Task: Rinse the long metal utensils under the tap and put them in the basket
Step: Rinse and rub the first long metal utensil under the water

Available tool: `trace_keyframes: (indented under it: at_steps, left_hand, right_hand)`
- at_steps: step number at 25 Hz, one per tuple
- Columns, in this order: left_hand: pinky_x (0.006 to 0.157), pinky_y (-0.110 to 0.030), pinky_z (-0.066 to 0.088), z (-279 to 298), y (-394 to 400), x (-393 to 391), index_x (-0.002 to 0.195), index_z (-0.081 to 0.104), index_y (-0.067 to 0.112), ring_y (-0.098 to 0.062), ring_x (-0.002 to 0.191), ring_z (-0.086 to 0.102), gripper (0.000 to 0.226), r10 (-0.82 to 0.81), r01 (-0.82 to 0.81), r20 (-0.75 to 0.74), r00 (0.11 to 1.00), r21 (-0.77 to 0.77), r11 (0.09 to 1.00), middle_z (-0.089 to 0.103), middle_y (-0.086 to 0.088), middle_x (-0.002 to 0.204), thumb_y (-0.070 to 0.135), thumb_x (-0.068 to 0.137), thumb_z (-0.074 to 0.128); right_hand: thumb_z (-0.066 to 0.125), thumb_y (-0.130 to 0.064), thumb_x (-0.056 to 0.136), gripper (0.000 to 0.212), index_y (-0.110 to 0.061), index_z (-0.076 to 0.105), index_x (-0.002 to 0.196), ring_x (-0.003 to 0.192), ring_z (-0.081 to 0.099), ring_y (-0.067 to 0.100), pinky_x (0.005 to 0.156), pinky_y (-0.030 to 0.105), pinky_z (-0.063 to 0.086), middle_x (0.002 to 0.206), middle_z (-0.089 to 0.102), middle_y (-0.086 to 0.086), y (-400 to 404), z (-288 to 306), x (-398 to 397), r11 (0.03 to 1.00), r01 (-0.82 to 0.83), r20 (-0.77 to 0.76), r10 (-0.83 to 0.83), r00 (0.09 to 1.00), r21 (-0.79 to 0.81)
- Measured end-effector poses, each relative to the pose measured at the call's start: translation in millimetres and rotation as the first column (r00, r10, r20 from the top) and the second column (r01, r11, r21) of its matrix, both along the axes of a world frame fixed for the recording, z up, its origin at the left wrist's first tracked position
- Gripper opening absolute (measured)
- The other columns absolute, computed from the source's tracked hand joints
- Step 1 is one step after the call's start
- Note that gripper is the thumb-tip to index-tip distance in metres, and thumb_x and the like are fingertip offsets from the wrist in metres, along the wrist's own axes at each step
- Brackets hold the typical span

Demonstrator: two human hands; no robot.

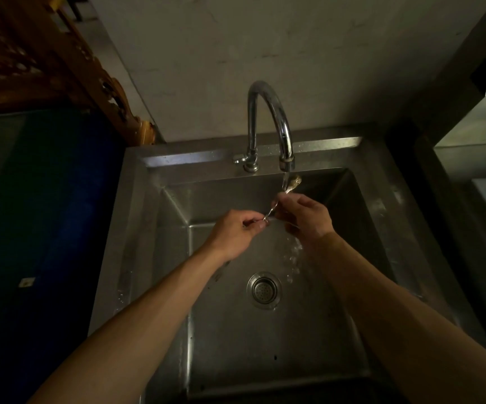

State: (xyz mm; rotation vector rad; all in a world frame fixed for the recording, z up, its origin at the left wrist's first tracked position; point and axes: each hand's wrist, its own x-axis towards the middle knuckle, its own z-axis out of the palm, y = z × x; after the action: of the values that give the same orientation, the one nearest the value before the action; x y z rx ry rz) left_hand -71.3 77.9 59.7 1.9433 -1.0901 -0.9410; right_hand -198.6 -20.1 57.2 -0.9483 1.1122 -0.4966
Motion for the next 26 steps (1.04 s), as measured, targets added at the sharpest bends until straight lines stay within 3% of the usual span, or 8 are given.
trace_keyframes:
  at_steps: [5, 8, 12, 17, 26]
  left_hand:
    - [0.059, -0.015, 0.039, 0, 3, 1, 0.098, 0.072, 0.019, 0.002, 0.061, 0.049, 0.016, -0.010, 0.009, 0.030, 0.999, 0.006, 1.000, 0.061, 0.011, 0.069, 0.024, 0.089, 0.061]
    - [0.060, -0.010, 0.039, -2, 6, 3, 0.101, 0.072, 0.019, 0.004, 0.065, 0.052, 0.017, -0.014, 0.014, 0.022, 1.000, 0.011, 1.000, 0.064, 0.013, 0.075, 0.024, 0.089, 0.061]
    - [0.064, -0.018, 0.040, -3, 7, 6, 0.099, 0.072, 0.022, 0.003, 0.065, 0.051, 0.014, 0.003, -0.003, -0.005, 1.000, 0.009, 1.000, 0.063, 0.015, 0.072, 0.025, 0.089, 0.062]
    - [0.057, -0.007, 0.037, 0, 5, 7, 0.098, 0.072, 0.021, 0.011, 0.058, 0.050, 0.014, 0.009, -0.009, 0.021, 1.000, -0.007, 1.000, 0.061, 0.018, 0.068, 0.023, 0.088, 0.063]
    - [0.060, -0.005, 0.038, -1, 6, 3, 0.100, 0.072, 0.018, 0.010, 0.061, 0.052, 0.016, -0.003, 0.003, -0.024, 1.000, -0.004, 1.000, 0.064, 0.014, 0.073, 0.022, 0.089, 0.061]
  right_hand:
    - [0.068, -0.032, 0.087, 0.021, -0.013, 0.068, 0.097, 0.087, 0.066, 0.016, 0.068, 0.030, 0.043, 0.092, 0.073, 0.002, 1, 3, 3, 0.999, -0.014, -0.045, 0.012, 0.999, -0.043]
    - [0.068, -0.031, 0.087, 0.017, -0.014, 0.069, 0.090, 0.080, 0.065, 0.012, 0.067, 0.029, 0.045, 0.083, 0.071, -0.001, 3, 5, 4, 0.997, -0.023, -0.068, 0.018, 0.998, -0.069]
    - [0.068, -0.029, 0.087, 0.017, -0.013, 0.070, 0.089, 0.071, 0.064, 0.008, 0.066, 0.027, 0.046, 0.074, 0.070, -0.005, 1, 9, 6, 0.992, -0.063, -0.085, 0.054, 0.995, -0.108]
    - [0.069, -0.029, 0.087, 0.019, -0.011, 0.070, 0.091, 0.070, 0.063, 0.010, 0.065, 0.027, 0.047, 0.074, 0.069, -0.002, 0, 10, 7, 0.992, -0.065, -0.074, 0.057, 0.996, -0.107]
    - [0.063, -0.041, 0.089, 0.028, -0.015, 0.072, 0.094, 0.079, 0.068, 0.013, 0.068, 0.029, 0.049, 0.082, 0.073, -0.002, -2, 11, 2, 0.994, -0.027, -0.106, 0.016, 0.994, -0.104]
